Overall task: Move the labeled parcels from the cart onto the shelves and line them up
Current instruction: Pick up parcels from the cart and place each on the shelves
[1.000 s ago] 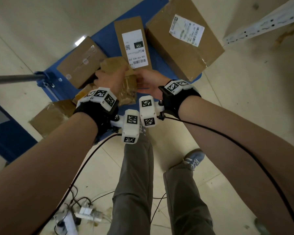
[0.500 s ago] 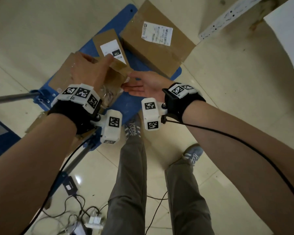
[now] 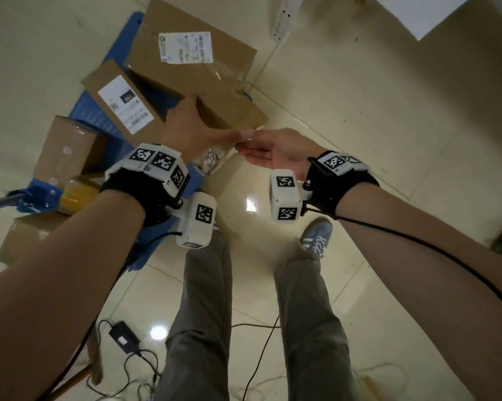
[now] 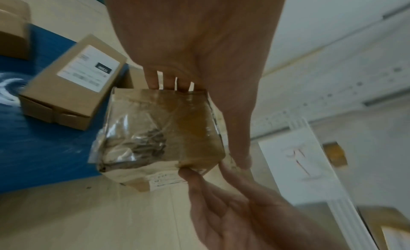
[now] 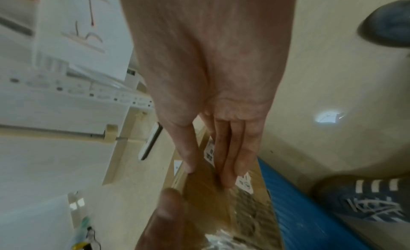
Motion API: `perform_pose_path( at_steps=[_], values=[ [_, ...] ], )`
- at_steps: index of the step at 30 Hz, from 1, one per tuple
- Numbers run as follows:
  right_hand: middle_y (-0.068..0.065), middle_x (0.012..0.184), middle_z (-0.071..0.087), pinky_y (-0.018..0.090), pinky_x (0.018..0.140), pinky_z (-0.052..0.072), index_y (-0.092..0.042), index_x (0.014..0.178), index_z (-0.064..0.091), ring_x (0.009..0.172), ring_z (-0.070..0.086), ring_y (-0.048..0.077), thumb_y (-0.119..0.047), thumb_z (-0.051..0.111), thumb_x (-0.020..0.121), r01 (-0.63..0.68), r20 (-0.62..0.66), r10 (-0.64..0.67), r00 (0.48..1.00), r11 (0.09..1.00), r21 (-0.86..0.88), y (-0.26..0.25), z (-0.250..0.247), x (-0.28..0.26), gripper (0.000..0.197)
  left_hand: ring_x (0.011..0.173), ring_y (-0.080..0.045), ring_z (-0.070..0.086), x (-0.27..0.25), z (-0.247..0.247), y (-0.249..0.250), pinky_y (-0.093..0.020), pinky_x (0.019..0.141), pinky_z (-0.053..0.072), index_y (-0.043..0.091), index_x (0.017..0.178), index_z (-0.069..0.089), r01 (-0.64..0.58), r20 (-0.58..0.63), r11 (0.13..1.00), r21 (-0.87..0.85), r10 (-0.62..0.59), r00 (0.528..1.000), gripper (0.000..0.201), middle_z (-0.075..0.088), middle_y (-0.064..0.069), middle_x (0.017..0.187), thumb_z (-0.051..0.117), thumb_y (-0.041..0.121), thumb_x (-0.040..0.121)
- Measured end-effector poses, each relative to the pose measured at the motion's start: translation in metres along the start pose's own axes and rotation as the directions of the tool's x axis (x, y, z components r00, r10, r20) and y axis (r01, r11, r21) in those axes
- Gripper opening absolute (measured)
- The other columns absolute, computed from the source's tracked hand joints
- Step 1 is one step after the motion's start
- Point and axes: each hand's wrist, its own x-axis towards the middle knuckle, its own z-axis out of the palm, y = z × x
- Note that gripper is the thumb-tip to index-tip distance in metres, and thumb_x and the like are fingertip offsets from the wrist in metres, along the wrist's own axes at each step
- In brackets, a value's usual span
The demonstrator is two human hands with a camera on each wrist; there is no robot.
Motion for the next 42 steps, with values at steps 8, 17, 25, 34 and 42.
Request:
perform_pose_path(
  at_steps=[8,17,25,34,42],
  values=[
    [0.012,0.119,0.072,0.029,0.090,0.055,-0.013,0.117,0.064,0.104,0.070,0.020,-0.017,0.062,0.097,0.123,-0.088,-0.116,0.989,0.989,0.084,0.016,-0.084,-0.046,0.021,0.137,-0.030,0.035,-0.017,0.078,0.059,-0.052,0.112,0.033,0.028,0.151,0.020,-0.114,-0.031,0.992,0.045,0.116,0.993,0.121,0.038,-0.007,0.148,0.085,0.053,0.052],
    [-0.002,0.131,0.054,0.051,0.111,0.038,-0.032,0.126,0.054,0.132,0.043,0.027,-0.047,0.067,0.090,0.250,-0.421,-0.162,0.893,0.954,0.163,0.044,-0.174,-0.099,0.041,0.111,-0.010,0.055,-0.032,0.134,0.101,-0.022,0.087,0.050,0.025,0.132,0.042,-0.023,0.100,0.922,-0.386,0.067,0.993,0.067,0.052,0.007,0.123,0.078,0.039,0.077],
    [0.009,0.137,0.055,0.057,0.099,0.052,-0.029,0.137,0.053,0.122,0.060,0.034,-0.049,0.065,0.091,0.275,-0.296,-0.162,0.941,0.877,0.395,0.054,-0.223,-0.134,0.052,0.101,-0.021,0.062,-0.043,0.164,0.108,-0.036,0.081,0.051,0.022,0.126,0.060,0.378,0.484,0.729,-0.570,-0.074,0.872,0.055,0.064,-0.004,0.113,0.062,0.055,0.082],
    [0.004,0.134,0.053,0.032,0.082,0.058,-0.038,0.148,0.031,0.114,0.062,0.019,-0.047,0.082,0.075,0.267,-0.376,-0.272,0.886,0.961,-0.066,0.059,-0.227,-0.128,0.089,0.101,-0.033,0.063,-0.041,0.190,0.092,-0.050,0.082,0.056,0.015,0.115,0.060,0.528,0.551,0.773,-0.353,-0.284,0.784,0.036,0.061,-0.013,0.113,0.052,0.042,0.092],
    [0.006,0.143,0.043,0.037,0.106,0.050,-0.041,0.152,0.024,0.130,0.050,0.020,-0.045,0.091,0.059,0.337,-0.335,-0.401,0.853,0.912,-0.233,0.059,-0.231,-0.122,0.115,0.106,-0.026,0.059,-0.040,0.198,0.088,-0.046,0.098,0.045,0.021,0.109,0.055,0.407,0.445,0.872,-0.273,-0.261,0.857,0.014,0.059,-0.003,0.116,0.046,0.026,0.099]
  ],
)
